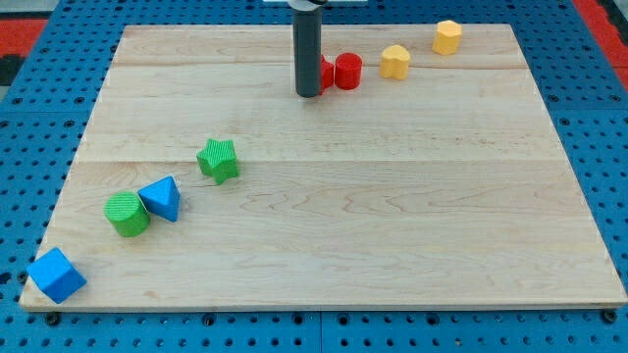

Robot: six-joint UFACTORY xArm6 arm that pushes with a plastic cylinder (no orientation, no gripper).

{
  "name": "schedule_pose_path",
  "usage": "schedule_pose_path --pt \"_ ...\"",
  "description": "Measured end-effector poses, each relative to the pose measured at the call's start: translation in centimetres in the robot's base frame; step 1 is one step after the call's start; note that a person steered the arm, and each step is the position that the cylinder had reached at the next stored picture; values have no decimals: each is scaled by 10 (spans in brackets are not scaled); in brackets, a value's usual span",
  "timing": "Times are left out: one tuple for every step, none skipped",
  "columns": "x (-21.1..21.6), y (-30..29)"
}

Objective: Move red star closer to the red circle

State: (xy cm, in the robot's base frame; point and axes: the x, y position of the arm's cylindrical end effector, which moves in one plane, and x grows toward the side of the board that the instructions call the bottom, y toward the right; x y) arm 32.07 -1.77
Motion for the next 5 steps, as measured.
schedule_pose_path --pt "-12 -12" --pt "-32 -12" --pt "-37 -15" --pt "-42 -15" --pt "-42 -5"
